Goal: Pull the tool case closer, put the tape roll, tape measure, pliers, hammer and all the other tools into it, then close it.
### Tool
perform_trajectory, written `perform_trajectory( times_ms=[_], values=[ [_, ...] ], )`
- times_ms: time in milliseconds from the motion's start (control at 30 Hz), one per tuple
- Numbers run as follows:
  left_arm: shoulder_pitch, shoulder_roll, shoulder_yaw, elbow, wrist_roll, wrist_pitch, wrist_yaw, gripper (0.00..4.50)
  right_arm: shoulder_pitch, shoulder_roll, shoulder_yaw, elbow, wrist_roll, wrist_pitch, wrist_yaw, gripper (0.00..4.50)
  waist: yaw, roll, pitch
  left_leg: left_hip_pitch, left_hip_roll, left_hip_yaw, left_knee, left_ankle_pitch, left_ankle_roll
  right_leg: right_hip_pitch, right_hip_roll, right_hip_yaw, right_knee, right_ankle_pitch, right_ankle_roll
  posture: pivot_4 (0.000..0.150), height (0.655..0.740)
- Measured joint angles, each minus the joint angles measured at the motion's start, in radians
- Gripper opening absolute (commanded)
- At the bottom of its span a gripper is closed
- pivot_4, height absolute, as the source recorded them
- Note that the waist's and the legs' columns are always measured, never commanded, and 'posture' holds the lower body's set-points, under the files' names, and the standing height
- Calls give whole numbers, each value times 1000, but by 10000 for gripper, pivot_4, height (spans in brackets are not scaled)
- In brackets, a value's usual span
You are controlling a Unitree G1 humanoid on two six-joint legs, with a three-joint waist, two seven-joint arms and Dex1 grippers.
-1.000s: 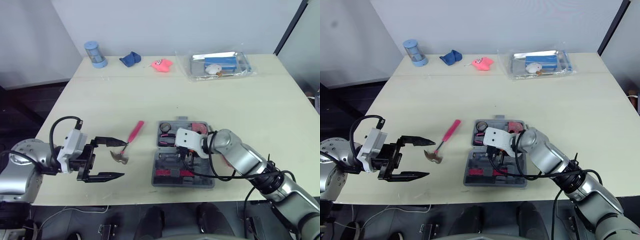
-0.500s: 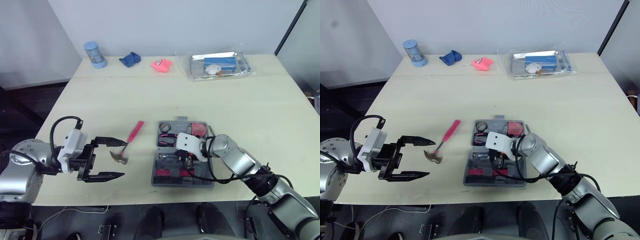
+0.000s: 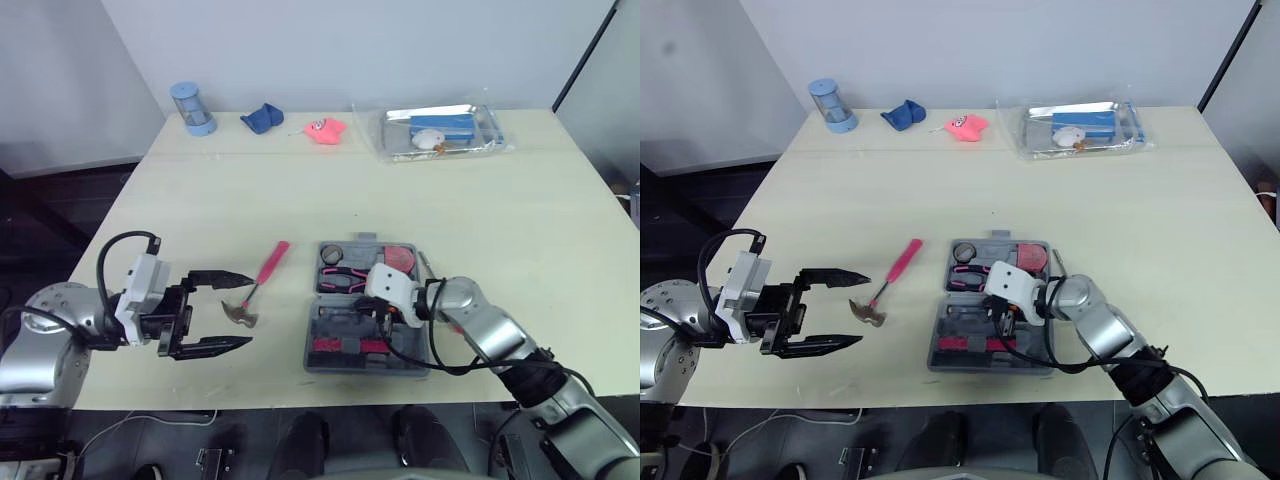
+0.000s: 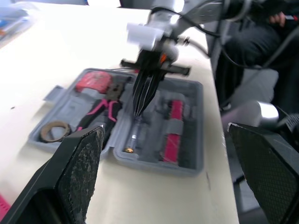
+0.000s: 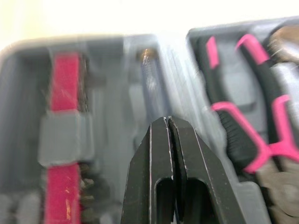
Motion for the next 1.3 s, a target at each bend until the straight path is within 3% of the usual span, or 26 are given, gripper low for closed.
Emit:
perform_trajectory(
  times_ms=[200, 367, 633, 733, 1000, 1300],
  values=[
    [72, -60, 82, -2, -11, 25, 84, 45000, 138, -29, -210, -135, 124, -75, -13, 712, 6, 0, 0, 0, 0, 0, 0, 0, 0, 0, 0, 0, -1, 0, 0, 1500, 7400],
    [177, -145, 166, 33, -7, 23, 180, 45000, 380, -124, -451, -172, 193, -114, -38, 712, 19, -1, 0, 0, 0, 1, 0, 0, 0, 0, -1, 0, -2, 0, 0, 1500, 7400],
    [288, -231, 249, 122, 34, -40, 280, 45000, 704, -111, -751, -163, 287, -251, -67, 712, 27, -2, 0, 2, 0, 3, 0, 0, 0, 3, 0, 2, -1, 0, 0, 1500, 7400],
    [307, -254, 257, 167, 60, -66, 306, 45000, 774, -92, -819, -135, 315, -282, -72, 7175, 28, -2, 0, 3, 0, 3, 0, 0, 0, 4, 0, 2, -1, 0, 0, 1500, 7400],
    [344, -312, 271, 243, 107, -107, 383, 45000, 880, -33, -958, 29, 384, -375, -82, 44404, 26, -2, -1, 5, 0, 4, 0, 0, 0, 5, 0, 4, -1, 0, 0, 1500, 7400],
    [345, -322, 272, 255, 111, -113, 415, 45000, 896, -31, -978, 86, 392, -422, -84, 44404, 26, -2, -1, 6, 0, 5, 0, 0, 0, 5, 0, 5, -1, 0, 0, 1500, 7400]
  ],
)
